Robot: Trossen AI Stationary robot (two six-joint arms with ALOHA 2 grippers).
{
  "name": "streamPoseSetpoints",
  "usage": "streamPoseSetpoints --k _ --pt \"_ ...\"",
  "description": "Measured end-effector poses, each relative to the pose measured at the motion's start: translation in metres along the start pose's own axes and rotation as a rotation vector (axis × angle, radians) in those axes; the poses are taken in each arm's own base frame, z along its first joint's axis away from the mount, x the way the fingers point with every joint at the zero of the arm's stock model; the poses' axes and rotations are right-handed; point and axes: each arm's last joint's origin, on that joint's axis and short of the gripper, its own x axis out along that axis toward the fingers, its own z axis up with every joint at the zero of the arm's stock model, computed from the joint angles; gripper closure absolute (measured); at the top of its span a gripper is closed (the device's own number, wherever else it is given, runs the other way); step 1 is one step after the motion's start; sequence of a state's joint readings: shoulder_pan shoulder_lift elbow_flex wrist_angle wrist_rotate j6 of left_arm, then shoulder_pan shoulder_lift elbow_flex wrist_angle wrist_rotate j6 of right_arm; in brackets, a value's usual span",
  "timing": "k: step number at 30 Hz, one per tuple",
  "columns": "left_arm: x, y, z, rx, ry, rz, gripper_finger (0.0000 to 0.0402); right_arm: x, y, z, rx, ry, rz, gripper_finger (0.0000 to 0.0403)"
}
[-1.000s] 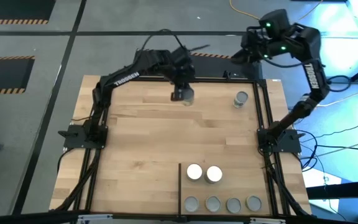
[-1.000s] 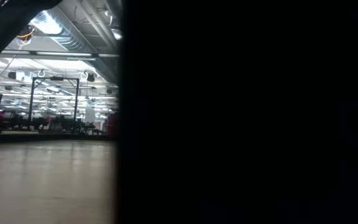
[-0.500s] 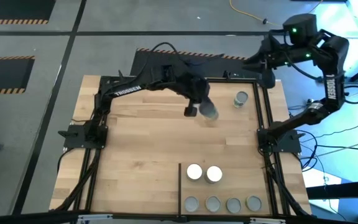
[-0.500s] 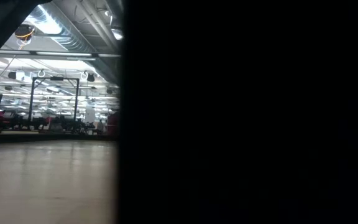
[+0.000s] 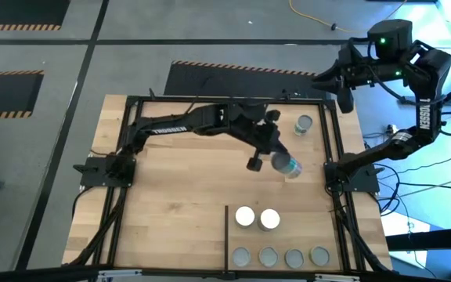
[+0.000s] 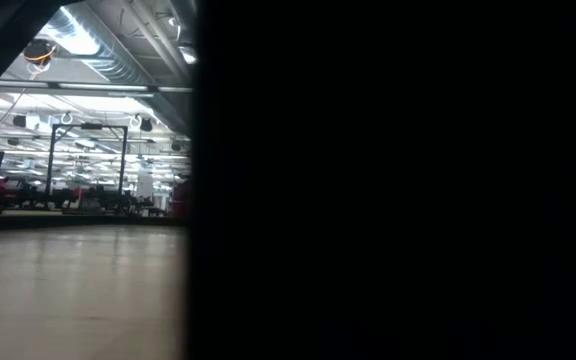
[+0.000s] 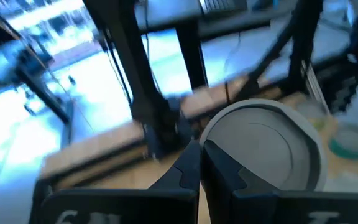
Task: Pick and place cans onto a shelf
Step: Put the canned chicken soup on the shelf
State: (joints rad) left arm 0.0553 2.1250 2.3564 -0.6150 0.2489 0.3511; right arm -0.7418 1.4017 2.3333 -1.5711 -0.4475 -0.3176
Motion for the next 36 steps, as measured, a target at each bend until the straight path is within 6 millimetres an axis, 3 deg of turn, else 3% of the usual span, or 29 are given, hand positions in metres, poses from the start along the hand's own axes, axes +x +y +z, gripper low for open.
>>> streamPoseSetpoints --k 5,25,29,36 --pt "0.01 -0.001 -0.003 -0.02 0.002 0.052 0.0401 0.0 0.0 0.0 0.059 -0.002 0.0 0.0304" --pt "0.004 0.016 -0.011 -0.048 0.248 0.765 0.0401 0.005 0.007 0.001 0.034 0.044 -0.07 0.0304" --pt "0.002 0.018 -0.011 -0.024 0.29 0.875 0.0401 0.023 0.01 -0.005 0.05 0.117 -0.032 0.0304" --pt "-0.002 0.023 -0.006 0.025 0.303 1.02 0.0401 0.078 0.007 -0.028 0.019 0.335 -0.057 0.0304"
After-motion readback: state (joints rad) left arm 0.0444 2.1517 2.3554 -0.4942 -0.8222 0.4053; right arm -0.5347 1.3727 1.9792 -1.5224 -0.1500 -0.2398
